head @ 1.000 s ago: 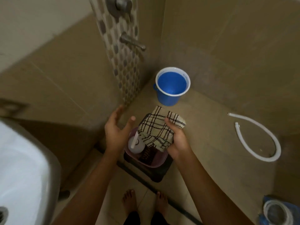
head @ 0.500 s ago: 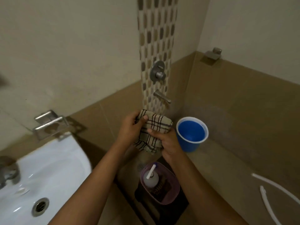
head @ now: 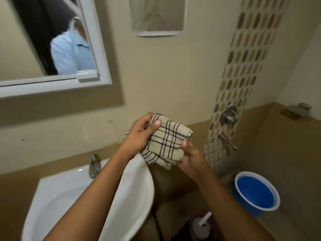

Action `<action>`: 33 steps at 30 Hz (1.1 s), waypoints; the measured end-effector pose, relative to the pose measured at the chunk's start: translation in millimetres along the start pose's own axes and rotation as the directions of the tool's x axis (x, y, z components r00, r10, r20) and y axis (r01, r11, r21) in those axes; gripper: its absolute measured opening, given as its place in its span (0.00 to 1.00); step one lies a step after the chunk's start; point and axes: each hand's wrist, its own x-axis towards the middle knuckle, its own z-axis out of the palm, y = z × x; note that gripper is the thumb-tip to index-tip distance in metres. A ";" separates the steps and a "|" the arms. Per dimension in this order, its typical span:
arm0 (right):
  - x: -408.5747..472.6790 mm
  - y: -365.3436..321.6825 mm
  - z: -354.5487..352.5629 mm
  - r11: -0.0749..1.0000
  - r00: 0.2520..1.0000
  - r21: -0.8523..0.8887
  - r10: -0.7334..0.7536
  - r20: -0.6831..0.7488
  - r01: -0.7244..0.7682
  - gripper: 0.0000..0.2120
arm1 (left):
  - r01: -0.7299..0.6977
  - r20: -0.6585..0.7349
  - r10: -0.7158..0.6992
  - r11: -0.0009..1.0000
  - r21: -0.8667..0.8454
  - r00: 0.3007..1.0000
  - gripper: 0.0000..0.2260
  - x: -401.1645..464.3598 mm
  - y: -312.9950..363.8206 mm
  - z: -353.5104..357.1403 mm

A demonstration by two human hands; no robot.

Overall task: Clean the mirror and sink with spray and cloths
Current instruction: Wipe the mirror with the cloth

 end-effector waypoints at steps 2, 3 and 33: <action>18.0 10.8 36.3 0.996 0.991 0.091 0.007 0.134 -0.019 0.42 | 0.002 0.006 -0.002 1.000 0.016 1.000 0.05 -10.7 18.6 -31.8; 25.6 17.2 55.3 0.991 0.979 0.131 0.004 0.203 -0.031 0.42 | 0.009 -0.008 -0.009 0.999 0.046 1.000 0.06 -15.5 26.5 -49.1; 159.8 16.0 340.6 0.984 0.986 0.082 -0.164 0.036 0.160 0.28 | 0.034 -0.141 0.748 0.156 0.987 0.648 0.23 -58.4 214.3 -325.7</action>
